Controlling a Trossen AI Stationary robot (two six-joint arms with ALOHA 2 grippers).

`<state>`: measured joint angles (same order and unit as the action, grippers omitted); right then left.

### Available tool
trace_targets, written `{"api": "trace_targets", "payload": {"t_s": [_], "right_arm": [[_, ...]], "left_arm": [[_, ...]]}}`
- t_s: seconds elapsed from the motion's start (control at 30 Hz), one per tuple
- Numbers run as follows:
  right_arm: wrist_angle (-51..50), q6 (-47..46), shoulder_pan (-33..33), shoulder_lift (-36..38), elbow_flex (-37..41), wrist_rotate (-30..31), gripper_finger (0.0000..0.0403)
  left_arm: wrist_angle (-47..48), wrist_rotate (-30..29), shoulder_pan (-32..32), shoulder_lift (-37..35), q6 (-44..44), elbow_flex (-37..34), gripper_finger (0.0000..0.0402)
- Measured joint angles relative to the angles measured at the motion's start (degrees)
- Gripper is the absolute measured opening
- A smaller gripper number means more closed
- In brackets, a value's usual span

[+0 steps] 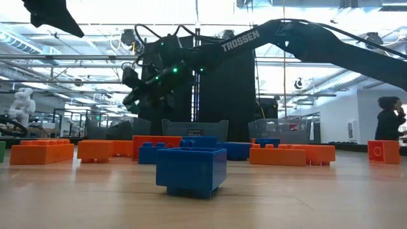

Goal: Sort blocks
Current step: Put the green game piece into the left black bin

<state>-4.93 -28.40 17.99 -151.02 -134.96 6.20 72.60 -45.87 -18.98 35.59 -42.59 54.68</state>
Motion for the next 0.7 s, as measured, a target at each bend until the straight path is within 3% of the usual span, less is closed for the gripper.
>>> {"api": "trace_targets", "payload": {"t_s": [0.4,0.57,0.7], "right_arm": [[-0.51,-1.21,0.16,0.04,0.0,-0.33,0.0121],[-0.5,-3.03,0.23,0.04,0.0,-0.29,0.0178],[-0.48,-3.53,0.32,0.04,0.0,-0.3,0.0194]], "left_arm": [[-0.02,0.02,0.0,0.0,-0.15,0.0,0.0],[-0.04,0.02,0.0,0.0,-0.15,0.0,0.0],[-0.02,0.02,0.0,0.0,-0.17,0.0,0.0]]}}
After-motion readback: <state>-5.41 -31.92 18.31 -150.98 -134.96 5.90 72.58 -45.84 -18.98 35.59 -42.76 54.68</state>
